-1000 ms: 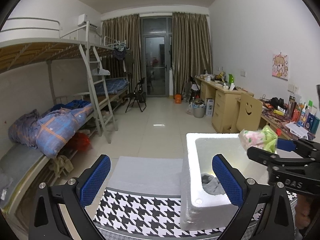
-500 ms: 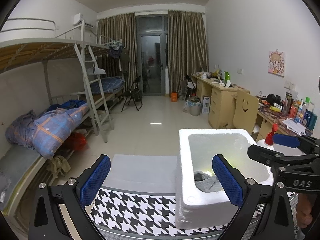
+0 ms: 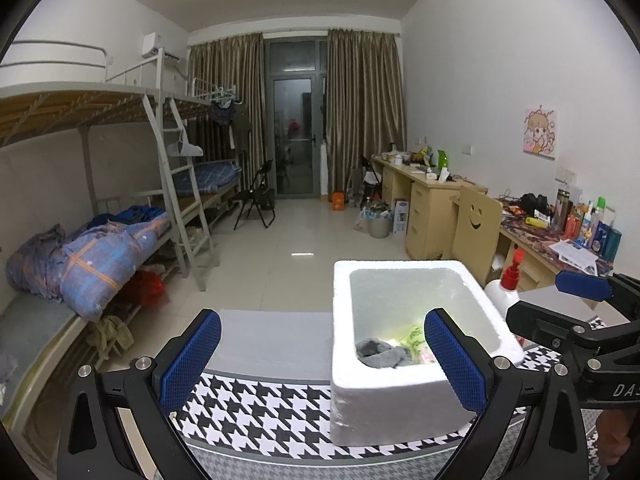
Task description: Organize soft objects
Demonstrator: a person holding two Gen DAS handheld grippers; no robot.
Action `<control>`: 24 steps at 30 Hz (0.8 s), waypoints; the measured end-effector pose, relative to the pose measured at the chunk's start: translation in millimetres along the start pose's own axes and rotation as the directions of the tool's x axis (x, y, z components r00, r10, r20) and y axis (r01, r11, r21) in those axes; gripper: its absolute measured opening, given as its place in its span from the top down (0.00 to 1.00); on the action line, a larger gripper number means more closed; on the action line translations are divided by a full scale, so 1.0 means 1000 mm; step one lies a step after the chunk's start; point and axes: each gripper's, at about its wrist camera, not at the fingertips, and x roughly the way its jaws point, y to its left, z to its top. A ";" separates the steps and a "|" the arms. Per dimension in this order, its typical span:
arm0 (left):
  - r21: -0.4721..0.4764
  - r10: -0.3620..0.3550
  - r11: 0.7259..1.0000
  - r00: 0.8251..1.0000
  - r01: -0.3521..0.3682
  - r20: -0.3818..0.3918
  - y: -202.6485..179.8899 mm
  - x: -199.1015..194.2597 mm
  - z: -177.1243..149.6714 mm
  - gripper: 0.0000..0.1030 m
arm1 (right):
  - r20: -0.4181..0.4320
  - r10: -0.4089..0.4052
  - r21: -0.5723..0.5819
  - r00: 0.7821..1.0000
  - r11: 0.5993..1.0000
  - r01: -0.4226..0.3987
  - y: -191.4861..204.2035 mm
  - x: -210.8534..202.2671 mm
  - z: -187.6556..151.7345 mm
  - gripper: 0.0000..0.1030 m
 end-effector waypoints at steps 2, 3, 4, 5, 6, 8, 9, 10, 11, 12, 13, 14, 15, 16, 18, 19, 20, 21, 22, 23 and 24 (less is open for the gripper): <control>0.003 0.001 1.000 1.000 -0.001 0.013 -0.003 -0.009 0.000 0.01 | 0.010 -0.008 -0.011 1.000 1.000 0.008 0.001 -0.008 -0.001 0.07; 0.002 0.000 1.000 1.000 0.000 0.015 -0.004 -0.012 -0.001 0.01 | 0.020 -0.012 -0.018 1.000 1.000 0.012 0.002 -0.014 -0.002 0.07; 0.001 -0.003 1.000 1.000 0.003 0.017 -0.004 -0.015 -0.002 0.01 | 0.025 -0.014 -0.023 1.000 1.000 0.015 0.003 -0.017 -0.002 0.07; 0.001 -0.007 1.000 1.000 0.007 0.021 -0.006 -0.020 -0.002 0.01 | 0.031 -0.016 -0.028 0.999 0.999 0.016 0.004 -0.022 -0.004 0.07; 0.004 -0.008 1.000 1.000 0.008 0.024 -0.008 -0.024 -0.002 0.01 | 0.037 -0.015 -0.032 0.999 0.999 0.016 0.005 -0.025 -0.005 0.07; 0.008 -0.011 1.000 0.999 0.011 0.031 -0.011 -0.031 -0.003 0.01 | 0.050 -0.017 -0.037 0.999 0.999 0.019 0.008 -0.035 -0.008 0.07; 0.009 -0.012 1.000 0.999 0.012 0.037 -0.013 -0.037 -0.004 0.01 | 0.058 -0.014 -0.038 0.998 0.999 0.016 0.008 -0.041 -0.010 0.05; 0.006 -0.014 1.000 0.999 0.014 0.041 -0.012 -0.040 -0.004 0.01 | 0.067 -0.017 -0.038 0.998 0.999 0.019 0.009 -0.046 -0.011 0.05; 0.004 -0.016 1.000 0.999 0.016 0.046 -0.012 -0.044 -0.005 0.01 | 0.074 -0.024 -0.038 0.997 0.999 0.026 0.011 -0.050 -0.013 0.05; 0.003 -0.019 1.000 0.999 0.018 0.051 -0.013 -0.050 -0.005 0.01 | 0.081 -0.026 -0.037 0.996 0.999 0.029 0.011 -0.056 -0.015 0.04; 0.005 -0.021 1.000 0.998 0.021 0.056 -0.015 -0.056 -0.006 0.01 | 0.086 -0.027 -0.039 0.996 0.999 0.031 0.011 -0.062 -0.017 0.04; 0.006 -0.026 1.000 0.998 0.025 0.059 -0.015 -0.060 -0.006 0.01 | 0.090 -0.030 -0.041 0.996 0.999 0.034 0.012 -0.066 -0.017 0.04; 0.007 -0.033 0.999 0.997 0.032 0.063 -0.016 -0.067 -0.008 0.01 | 0.097 -0.033 -0.045 0.995 0.998 0.038 0.013 -0.071 -0.019 0.04; 0.012 -0.038 0.999 0.997 0.037 0.068 -0.018 -0.073 -0.009 0.01 | 0.105 -0.037 -0.050 0.994 0.998 0.042 0.014 -0.076 -0.022 0.04; 0.015 -0.042 0.999 0.996 0.041 0.081 -0.020 -0.085 -0.012 0.01 | 0.117 -0.044 -0.054 0.992 0.997 0.050 0.016 -0.087 -0.027 0.04; 0.015 -0.045 0.999 0.995 0.044 0.087 -0.021 -0.091 -0.013 0.01 | 0.118 -0.046 -0.056 0.992 0.997 0.053 0.017 -0.091 -0.030 0.04; 0.016 -0.047 0.999 0.995 0.046 0.091 -0.022 -0.094 -0.013 0.01 | 0.118 -0.052 -0.055 0.992 0.997 0.059 0.017 -0.095 -0.033 0.04; 0.021 -0.046 0.999 0.994 0.044 0.099 -0.024 -0.101 -0.015 0.01 | 0.119 -0.059 -0.048 0.991 0.997 0.065 0.018 -0.100 -0.036 0.04; 0.027 -0.043 0.999 0.994 0.041 0.101 -0.026 -0.105 -0.016 0.01 | 0.119 -0.058 -0.041 0.991 0.997 0.064 0.018 -0.105 -0.040 0.04; 0.032 -0.042 0.999 0.994 0.039 0.104 -0.027 -0.108 -0.016 0.01 | 0.117 -0.059 -0.040 0.991 0.997 0.064 0.019 -0.108 -0.042 0.04; 0.037 -0.049 0.998 0.993 0.045 0.109 -0.028 -0.114 -0.018 0.01 | 0.116 -0.064 -0.043 0.991 0.997 0.069 0.019 -0.112 -0.044 0.04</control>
